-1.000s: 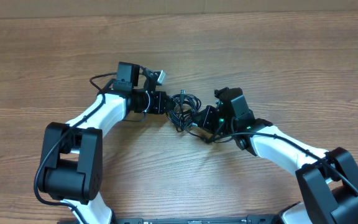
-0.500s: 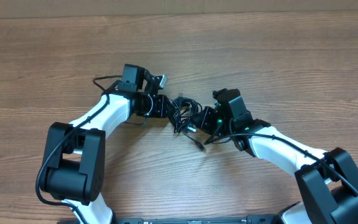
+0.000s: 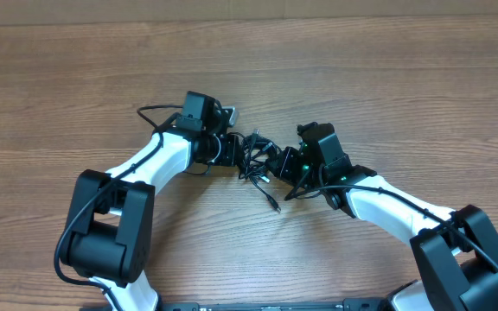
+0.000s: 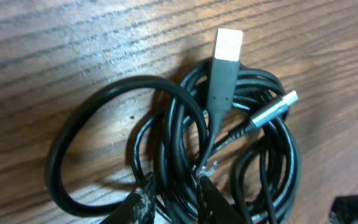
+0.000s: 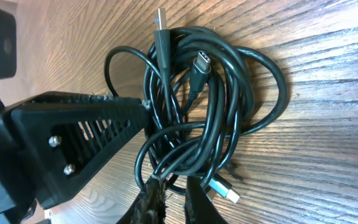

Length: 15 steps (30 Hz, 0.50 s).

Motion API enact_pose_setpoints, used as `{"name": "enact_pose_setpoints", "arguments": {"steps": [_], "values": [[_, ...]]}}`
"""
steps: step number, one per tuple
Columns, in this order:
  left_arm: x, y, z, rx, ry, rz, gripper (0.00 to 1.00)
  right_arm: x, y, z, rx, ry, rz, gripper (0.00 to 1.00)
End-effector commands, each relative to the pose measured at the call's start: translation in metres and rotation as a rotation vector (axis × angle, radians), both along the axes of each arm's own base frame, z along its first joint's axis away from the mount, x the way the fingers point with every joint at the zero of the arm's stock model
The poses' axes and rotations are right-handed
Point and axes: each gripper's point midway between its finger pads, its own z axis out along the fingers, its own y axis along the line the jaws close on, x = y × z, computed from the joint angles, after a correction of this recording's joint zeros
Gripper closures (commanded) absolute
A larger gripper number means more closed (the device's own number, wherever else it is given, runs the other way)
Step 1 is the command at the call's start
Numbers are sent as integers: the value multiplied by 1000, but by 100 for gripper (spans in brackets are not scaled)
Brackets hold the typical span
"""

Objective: Untangle cables

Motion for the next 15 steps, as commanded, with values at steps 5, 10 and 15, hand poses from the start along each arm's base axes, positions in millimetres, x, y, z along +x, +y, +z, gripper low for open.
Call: {"name": "enact_pose_setpoints", "arguments": {"steps": [5,10,15], "values": [[17,11,-6,110,-41,84,81,6,2,4,-6,-23,-14,87],[21,8,-10,90,-38,111,78,6,2,4,-6,-23,-13,83],[27,-1,-5,47,-63,103,79,6,2,4,-6,-23,-14,80]]}}
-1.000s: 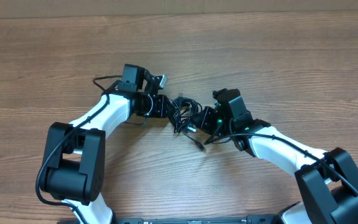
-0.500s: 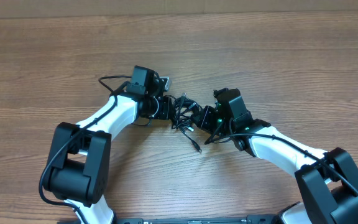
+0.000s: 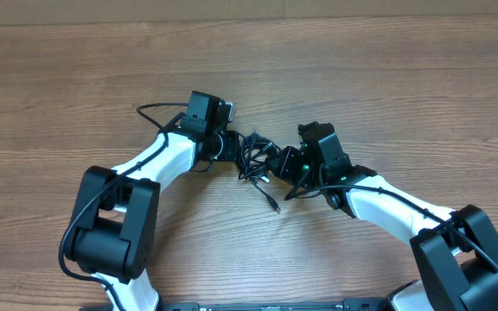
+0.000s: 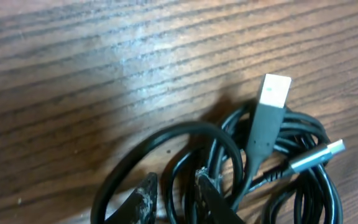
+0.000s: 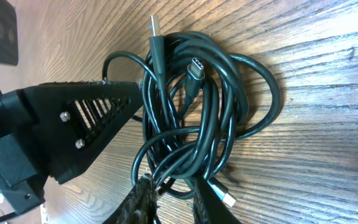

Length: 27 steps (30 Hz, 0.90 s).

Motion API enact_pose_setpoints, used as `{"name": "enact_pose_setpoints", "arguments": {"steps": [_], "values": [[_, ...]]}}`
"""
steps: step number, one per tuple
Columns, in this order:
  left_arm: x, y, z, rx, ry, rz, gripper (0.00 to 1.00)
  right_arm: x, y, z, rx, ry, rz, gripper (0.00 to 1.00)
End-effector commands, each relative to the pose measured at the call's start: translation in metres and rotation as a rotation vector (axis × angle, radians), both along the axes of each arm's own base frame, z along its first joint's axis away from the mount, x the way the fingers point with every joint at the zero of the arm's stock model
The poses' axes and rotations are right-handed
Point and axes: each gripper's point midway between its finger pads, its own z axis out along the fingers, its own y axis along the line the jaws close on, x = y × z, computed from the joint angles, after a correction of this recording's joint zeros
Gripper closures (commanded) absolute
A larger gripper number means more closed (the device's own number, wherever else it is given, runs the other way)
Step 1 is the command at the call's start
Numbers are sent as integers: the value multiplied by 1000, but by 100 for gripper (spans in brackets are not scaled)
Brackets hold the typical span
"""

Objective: Untangle cables

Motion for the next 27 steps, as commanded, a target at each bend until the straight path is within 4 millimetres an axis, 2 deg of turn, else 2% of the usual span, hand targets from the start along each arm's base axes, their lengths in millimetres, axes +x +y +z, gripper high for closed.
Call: {"name": "enact_pose_setpoints", "arguments": {"steps": [1,5,10,17,23,27], "values": [[6,-11,5,-41,-12,-9,80,5,3,5,2,-19,-3,80],[0,-26,12,-109,-29,-119,79,5,3,5,2,-20,-1,80],[-2,-31,15,-136,-28,-140,78,5,3,5,1,-21,0,80],[-4,-29,12,-122,-19,-136,73,6,2,4,-8,-26,-9,78],[-3,-19,3,-37,-25,-103,73,6,1,4,-8,-26,-10,78],[-5,-24,3,-29,-27,-116,73,6,1,4,-8,-26,-10,78]]}}
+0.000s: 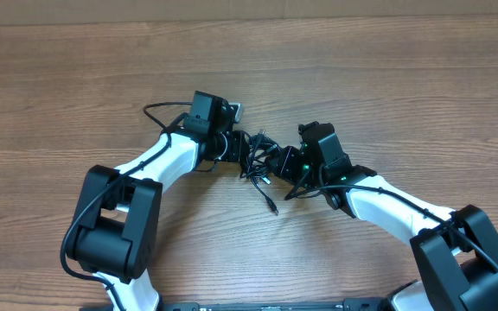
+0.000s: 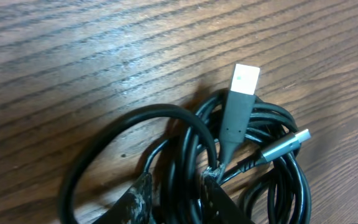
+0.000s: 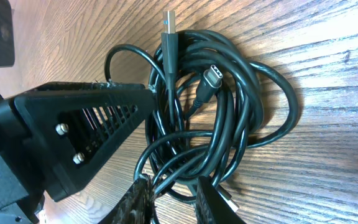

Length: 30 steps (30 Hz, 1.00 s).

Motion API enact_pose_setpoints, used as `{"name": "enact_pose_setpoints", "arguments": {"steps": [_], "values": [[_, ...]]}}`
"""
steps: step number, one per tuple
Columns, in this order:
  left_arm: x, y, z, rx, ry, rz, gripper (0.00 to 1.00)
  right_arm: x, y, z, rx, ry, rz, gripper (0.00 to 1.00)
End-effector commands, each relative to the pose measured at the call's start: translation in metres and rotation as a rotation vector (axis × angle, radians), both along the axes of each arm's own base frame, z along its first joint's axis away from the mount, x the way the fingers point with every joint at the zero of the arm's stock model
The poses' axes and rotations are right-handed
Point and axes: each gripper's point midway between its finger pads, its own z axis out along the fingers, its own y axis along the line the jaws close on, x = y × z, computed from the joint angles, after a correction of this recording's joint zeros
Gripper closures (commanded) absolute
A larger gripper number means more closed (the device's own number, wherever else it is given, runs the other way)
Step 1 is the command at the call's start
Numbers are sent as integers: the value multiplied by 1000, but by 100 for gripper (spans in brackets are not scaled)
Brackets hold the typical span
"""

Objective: Untangle cables

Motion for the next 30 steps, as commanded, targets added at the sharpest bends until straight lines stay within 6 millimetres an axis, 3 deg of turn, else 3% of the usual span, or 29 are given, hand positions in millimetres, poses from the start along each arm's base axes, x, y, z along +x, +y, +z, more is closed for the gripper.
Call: {"name": "enact_pose_setpoints", "arguments": {"steps": [1,13,16,19,22,26,30], "values": [[0,-6,-2,31,-22,-33,72,5,2,4,-3,-23,-4,78],[5,6,-10,163,-59,11,80,5,3,5,-2,-23,-4,78],[6,8,-10,172,-63,16,96,4,9,10,34,-29,24,70],[5,6,-9,159,-59,11,96,3,14,14,63,-31,46,62],[5,4,-9,152,-58,7,96,0,19,18,70,-66,105,61],[6,3,-6,146,-67,-9,96,1,38,50,199,-179,242,72],[-2,-17,7,62,-113,-185,96,26,26,71,273,-207,133,85]]}}
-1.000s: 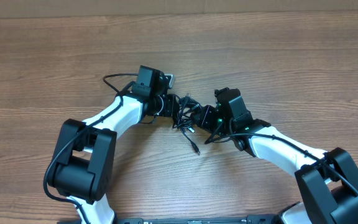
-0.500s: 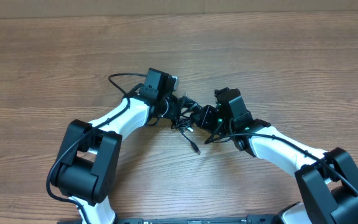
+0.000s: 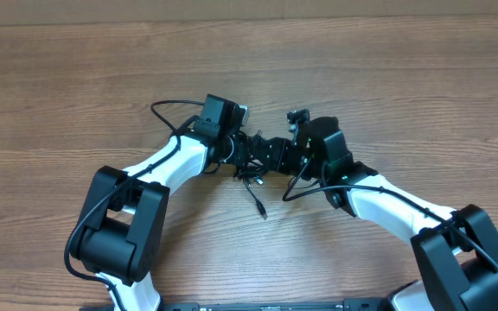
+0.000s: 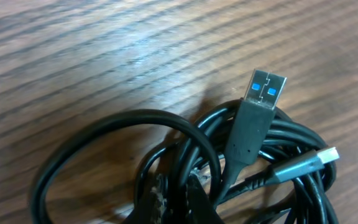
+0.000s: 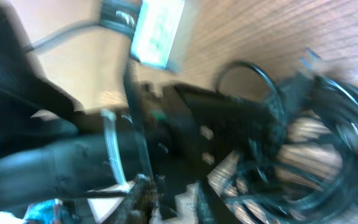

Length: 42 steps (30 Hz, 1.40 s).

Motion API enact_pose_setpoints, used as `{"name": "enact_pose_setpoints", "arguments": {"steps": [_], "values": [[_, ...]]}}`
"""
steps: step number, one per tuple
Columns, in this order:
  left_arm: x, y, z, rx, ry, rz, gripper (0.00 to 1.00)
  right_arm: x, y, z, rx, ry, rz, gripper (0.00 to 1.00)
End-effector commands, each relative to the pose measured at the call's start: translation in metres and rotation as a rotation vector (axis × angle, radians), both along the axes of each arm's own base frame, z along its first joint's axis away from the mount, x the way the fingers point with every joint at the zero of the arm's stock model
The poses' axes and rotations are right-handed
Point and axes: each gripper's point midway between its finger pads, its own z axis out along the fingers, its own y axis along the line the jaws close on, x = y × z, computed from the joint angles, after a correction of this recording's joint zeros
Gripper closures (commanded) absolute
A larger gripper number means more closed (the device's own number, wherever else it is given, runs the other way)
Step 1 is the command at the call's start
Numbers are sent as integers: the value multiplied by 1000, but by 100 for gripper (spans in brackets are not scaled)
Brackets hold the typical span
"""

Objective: Untangle cables

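Note:
A tangled bundle of black cables [image 3: 251,167] lies on the table between my two grippers, with one loose end [image 3: 262,212] trailing toward the front. In the left wrist view, a USB-A plug with blue inserts [image 4: 258,112] and a silver-tipped plug [image 4: 306,163] lie on the coils. A wide loop [image 4: 135,117] spreads to the left. My left gripper [image 4: 177,194] is shut on a strand of the bundle. The right wrist view is blurred. My right gripper [image 5: 169,193] has its fingers apart facing the left arm, with the coils [image 5: 303,143] off to its right.
The wooden table [image 3: 387,78] stretches all around the two arms. The left arm's own black lead [image 3: 167,108] arcs behind its wrist. The left arm's dark body [image 5: 73,168] fills much of the right wrist view, very close.
The left gripper has narrowed from a wide gap to shut on a strand. The right wrist has tilted and swung, now facing the left arm. The bundle's loose end sits further left.
Both grippers stood at the bundle from opposite sides, strands lying between their fingers. The left gripper shifted along the coils and its fingers stood apart around them. The right fingers widened slightly. Now the left is shut on a strand and the right wrist has tilted.

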Motion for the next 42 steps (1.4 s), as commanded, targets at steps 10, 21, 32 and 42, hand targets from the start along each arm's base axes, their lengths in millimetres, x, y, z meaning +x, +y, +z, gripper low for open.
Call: {"name": "enact_pose_setpoints", "arguments": {"steps": [10,21,32,42], "values": [[-19,-45,44,-252,-97,-396,96,47,-58,1,3,40,-242,96],[-19,-45,44,-252,-97,-396,96,40,-78,-32,-130,139,-342,96],[-18,-45,43,-246,-99,-392,96,22,-75,-48,-161,243,-348,96],[-18,-45,44,-250,-101,-395,96,8,-64,-54,-185,272,-310,96]]}}
